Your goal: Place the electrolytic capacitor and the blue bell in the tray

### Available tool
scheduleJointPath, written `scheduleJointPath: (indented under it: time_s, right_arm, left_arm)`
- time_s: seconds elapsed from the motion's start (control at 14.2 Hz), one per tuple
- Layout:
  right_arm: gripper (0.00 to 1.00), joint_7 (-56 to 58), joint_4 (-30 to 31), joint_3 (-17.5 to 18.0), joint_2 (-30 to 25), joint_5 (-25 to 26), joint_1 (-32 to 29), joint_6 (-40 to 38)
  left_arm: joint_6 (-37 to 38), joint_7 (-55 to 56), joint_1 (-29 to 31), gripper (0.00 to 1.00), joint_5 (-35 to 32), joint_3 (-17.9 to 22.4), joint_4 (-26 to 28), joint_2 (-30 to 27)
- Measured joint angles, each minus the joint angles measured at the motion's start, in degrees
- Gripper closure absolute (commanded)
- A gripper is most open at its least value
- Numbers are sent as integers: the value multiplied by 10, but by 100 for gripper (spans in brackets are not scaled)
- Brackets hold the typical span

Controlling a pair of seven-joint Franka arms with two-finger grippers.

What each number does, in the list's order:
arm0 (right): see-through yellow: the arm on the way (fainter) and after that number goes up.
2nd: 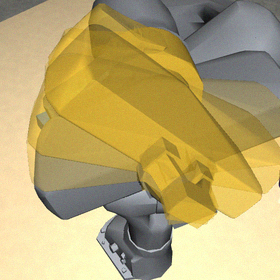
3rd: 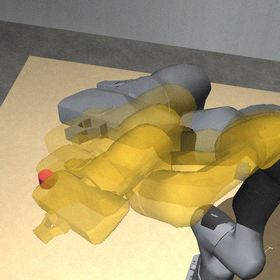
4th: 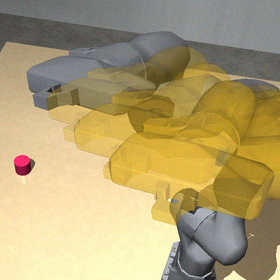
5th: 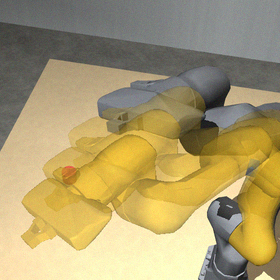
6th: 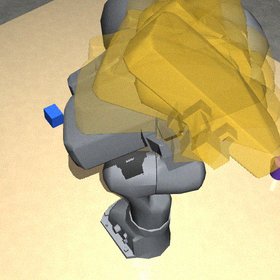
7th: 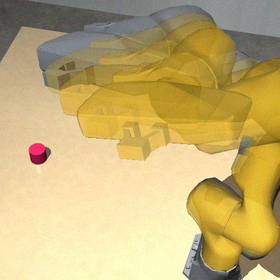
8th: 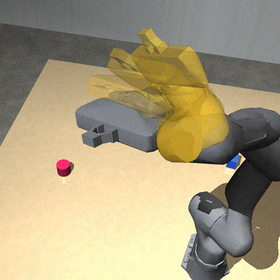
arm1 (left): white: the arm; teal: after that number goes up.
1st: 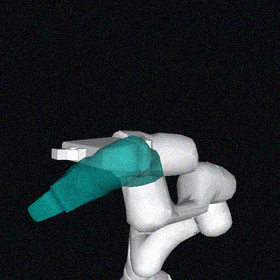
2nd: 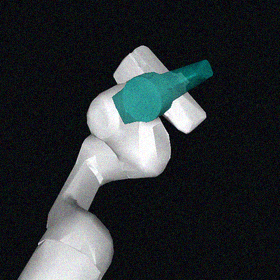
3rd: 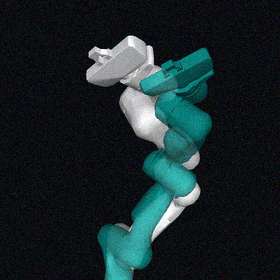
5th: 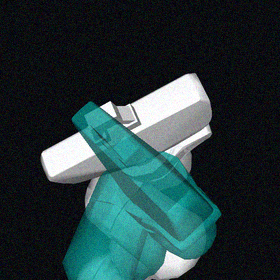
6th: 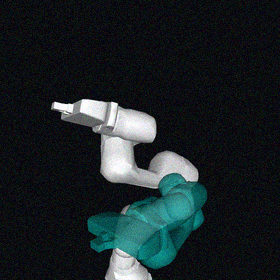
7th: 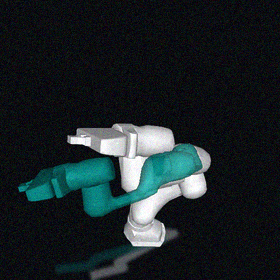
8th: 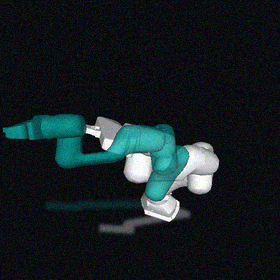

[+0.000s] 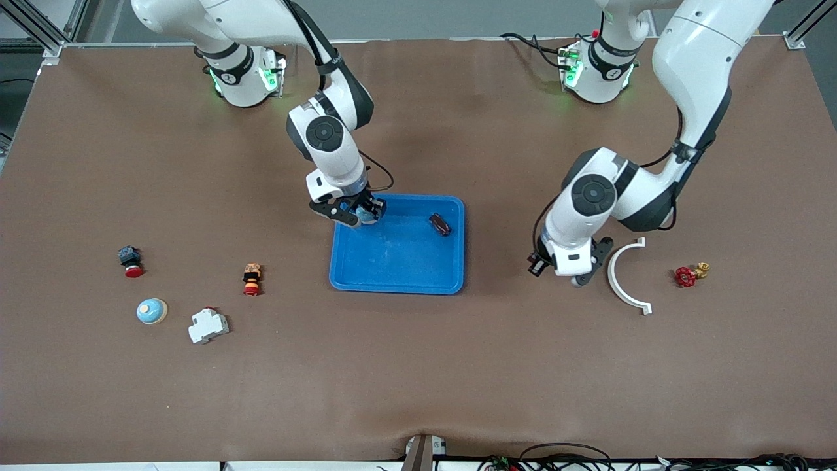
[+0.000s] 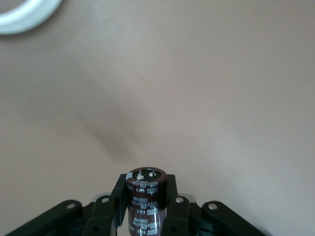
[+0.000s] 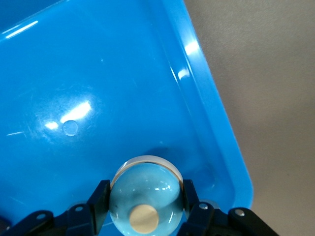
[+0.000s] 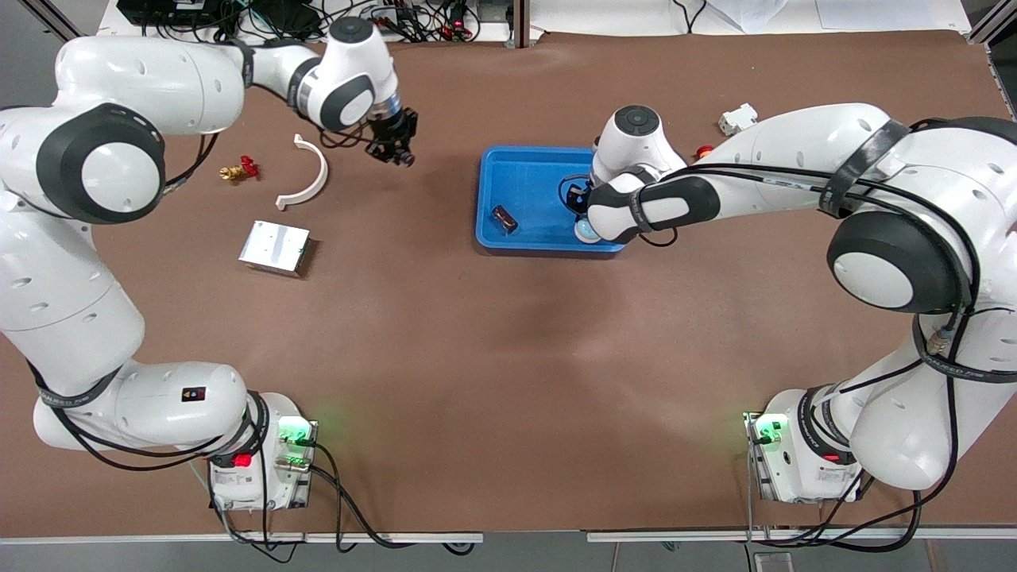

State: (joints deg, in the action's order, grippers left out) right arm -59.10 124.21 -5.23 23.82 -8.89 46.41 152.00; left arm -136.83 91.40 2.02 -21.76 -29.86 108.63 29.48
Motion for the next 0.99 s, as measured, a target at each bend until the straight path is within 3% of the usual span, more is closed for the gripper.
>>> scheduleJointPath:
  time_s: [0.56,0.99]
  right_arm:
    - [100,-26,-41,-1,41,0,11,2]
    - [100,-30,-48,-3,46,0,13,-3]
  left_arm:
    - [3,187,-144,100,0,2,-162,92]
    - [3,203,-216,100,0,37,-200,157]
